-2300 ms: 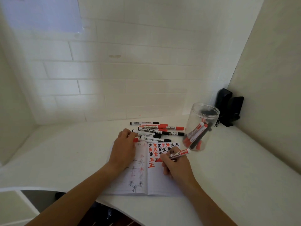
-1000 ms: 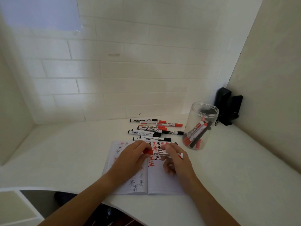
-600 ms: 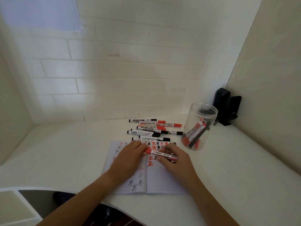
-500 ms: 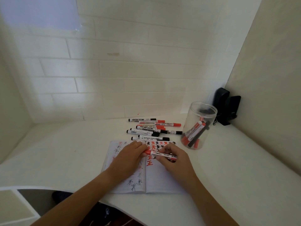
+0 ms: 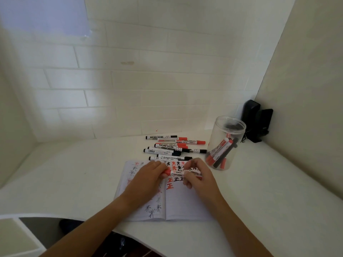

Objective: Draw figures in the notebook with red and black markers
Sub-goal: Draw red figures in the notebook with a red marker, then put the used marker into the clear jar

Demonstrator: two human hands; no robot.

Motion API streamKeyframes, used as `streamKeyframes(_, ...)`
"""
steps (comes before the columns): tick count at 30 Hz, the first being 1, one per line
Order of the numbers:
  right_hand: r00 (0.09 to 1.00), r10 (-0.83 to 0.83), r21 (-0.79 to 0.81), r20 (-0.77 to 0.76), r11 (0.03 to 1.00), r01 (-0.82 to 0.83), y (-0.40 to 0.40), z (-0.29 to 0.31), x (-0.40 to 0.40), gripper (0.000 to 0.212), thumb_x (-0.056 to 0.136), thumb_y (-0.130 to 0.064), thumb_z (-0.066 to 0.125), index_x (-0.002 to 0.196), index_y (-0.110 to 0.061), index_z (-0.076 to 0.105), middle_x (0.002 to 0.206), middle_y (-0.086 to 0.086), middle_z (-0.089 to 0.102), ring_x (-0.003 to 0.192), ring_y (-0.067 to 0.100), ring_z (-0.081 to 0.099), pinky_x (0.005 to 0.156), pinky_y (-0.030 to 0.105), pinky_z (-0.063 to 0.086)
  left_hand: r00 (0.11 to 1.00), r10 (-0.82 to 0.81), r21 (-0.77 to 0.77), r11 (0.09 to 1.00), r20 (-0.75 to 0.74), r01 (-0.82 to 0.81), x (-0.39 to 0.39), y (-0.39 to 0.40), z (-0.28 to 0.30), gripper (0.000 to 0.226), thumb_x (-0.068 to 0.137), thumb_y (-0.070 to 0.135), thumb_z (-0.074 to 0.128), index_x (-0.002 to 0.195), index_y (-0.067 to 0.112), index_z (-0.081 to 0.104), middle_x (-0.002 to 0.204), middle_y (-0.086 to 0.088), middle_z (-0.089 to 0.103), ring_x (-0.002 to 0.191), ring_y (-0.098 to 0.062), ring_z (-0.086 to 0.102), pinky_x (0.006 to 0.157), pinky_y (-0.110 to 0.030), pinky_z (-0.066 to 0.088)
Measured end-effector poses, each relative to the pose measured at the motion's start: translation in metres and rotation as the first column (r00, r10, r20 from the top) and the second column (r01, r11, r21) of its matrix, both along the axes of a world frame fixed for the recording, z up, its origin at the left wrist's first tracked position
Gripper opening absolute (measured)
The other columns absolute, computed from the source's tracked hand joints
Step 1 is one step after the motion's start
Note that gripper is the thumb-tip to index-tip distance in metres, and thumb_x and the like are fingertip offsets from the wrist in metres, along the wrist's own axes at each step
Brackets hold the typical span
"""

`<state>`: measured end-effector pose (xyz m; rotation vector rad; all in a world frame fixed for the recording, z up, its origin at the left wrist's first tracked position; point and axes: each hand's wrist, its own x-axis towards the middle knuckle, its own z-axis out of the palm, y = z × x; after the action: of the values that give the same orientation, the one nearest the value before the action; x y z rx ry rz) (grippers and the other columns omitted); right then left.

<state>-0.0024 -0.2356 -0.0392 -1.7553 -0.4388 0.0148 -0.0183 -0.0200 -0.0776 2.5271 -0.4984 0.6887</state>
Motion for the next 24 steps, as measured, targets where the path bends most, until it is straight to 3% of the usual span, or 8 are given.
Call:
streamKeyframes(2, 0.999, -0.019, 0.127, -0.03, 0.992, 0.023, 0.001, 0.008, 0.003, 0.019, 0.096, 0.009, 0.057, 0.104, -0.008, 0.055, 0.098, 0.013, 0.066, 0.068, 0.022, 0.067, 0.063, 0.029, 0.056, 0.999, 0.044, -0.017, 0.999, -0.013, -0.044, 0.0, -0.001, 0.0, 0.022, 0.106, 0.041, 0.04, 0.118, 0.029, 0.053, 0.106, 0.017, 0.049, 0.095, -0.005, 0.045, 0.083, -0.023, 0.039)
streamKeyframes(5, 0.995, -0.1, 0.243, 0.017, 0.966, 0.093, 0.0, 0.026, 0.008, 0.02, 0.096, -0.001, 0.065, 0.112, -0.009, 0.055, 0.094, 0.014, 0.074, 0.075, 0.027, 0.074, 0.069, 0.032, 0.062, 0.984, 0.142, -0.049, 0.988, -0.104, -0.148, -0.001, 0.0, -0.003, 0.04, 0.104, 0.047, 0.042, 0.139, 0.028, 0.043, 0.128, 0.013, 0.05, 0.115, -0.007, 0.046, 0.1, -0.027, 0.038)
streamKeyframes(8, 0.959, -0.239, 0.267, 0.155, 0.944, 0.193, -0.009, 0.056, 0.018, 0.022, 0.097, -0.009, 0.069, 0.116, -0.012, 0.058, 0.087, 0.009, 0.077, 0.07, 0.02, 0.074, 0.063, 0.026, 0.06, 0.976, 0.174, 0.021, 0.985, -0.133, -0.173, -0.001, 0.002, -0.004, 0.048, 0.101, 0.054, 0.034, 0.137, 0.026, 0.049, 0.135, 0.012, 0.048, 0.123, -0.006, 0.045, 0.109, -0.031, 0.033)
streamKeyframes(10, 0.889, -0.355, 0.257, 0.29, 0.924, 0.285, -0.018, 0.079, 0.029, 0.024, 0.099, -0.013, 0.067, 0.12, -0.015, 0.056, 0.087, 0.005, 0.077, 0.068, 0.014, 0.074, 0.062, 0.025, 0.058, 0.979, 0.167, 0.07, 0.985, -0.116, -0.16, -0.002, 0.003, -0.003, 0.051, 0.099, 0.056, 0.029, 0.135, 0.027, 0.052, 0.135, 0.012, 0.047, 0.124, -0.006, 0.043, 0.11, -0.027, 0.026)
streamKeyframes(14, 0.664, -0.503, 0.247, 0.553, 0.861, 0.445, -0.04, 0.117, 0.056, 0.026, 0.106, -0.02, 0.058, 0.13, -0.025, 0.057, 0.091, 0.002, 0.073, 0.078, 0.013, 0.073, 0.074, 0.018, 0.056, 0.976, 0.175, 0.119, 0.98, -0.13, -0.16, 0.0, 0.003, -0.005, 0.051, 0.099, 0.056, 0.029, 0.139, 0.032, 0.049, 0.14, 0.011, 0.043, 0.13, -0.007, 0.039, 0.113, -0.029, 0.018)
streamKeyframes(17, 0.554, -0.521, 0.164, 0.649, 0.807, 0.567, -0.052, 0.13, 0.074, 0.022, 0.106, -0.017, 0.055, 0.126, -0.015, 0.061, 0.093, 0.003, 0.069, 0.082, 0.016, 0.067, 0.073, 0.007, 0.046, 0.97, 0.18, 0.145, 0.977, -0.164, -0.157, 0.001, 0.004, -0.005, 0.052, 0.098, 0.057, 0.027, 0.141, 0.034, 0.046, 0.143, 0.01, 0.041, 0.134, -0.009, 0.037, 0.115, -0.035, 0.019)
streamKeyframes(20, 0.585, -0.497, 0.078, 0.641, 0.8, 0.595, -0.054, 0.128, 0.083, 0.02, 0.105, -0.016, 0.056, 0.124, -0.013, 0.06, 0.093, -0.001, 0.066, 0.085, 0.018, 0.065, 0.077, 0.028, 0.054, 0.967, 0.171, 0.149, 0.978, -0.19, -0.144, 0.0, 0.005, -0.003, 0.055, 0.096, 0.059, 0.024, 0.14, 0.035, 0.047, 0.143, 0.009, 0.041, 0.134, -0.009, 0.036, 0.113, -0.033, 0.017)
streamKeyframes(24, 0.515, -0.607, 0.246, 0.605, 0.758, 0.604, -0.057, 0.127, 0.082, 0.017, 0.107, -0.018, 0.051, 0.123, -0.015, 0.056, 0.104, 0.001, 0.065, 0.093, 0.018, 0.064, 0.081, 0.03, 0.054, 0.96, 0.166, 0.166, 0.978, -0.225, -0.13, 0.002, 0.008, 0.003, 0.055, 0.094, 0.062, 0.032, 0.14, 0.037, 0.049, 0.142, 0.01, 0.043, 0.134, -0.011, 0.04, 0.112, -0.034, 0.021)
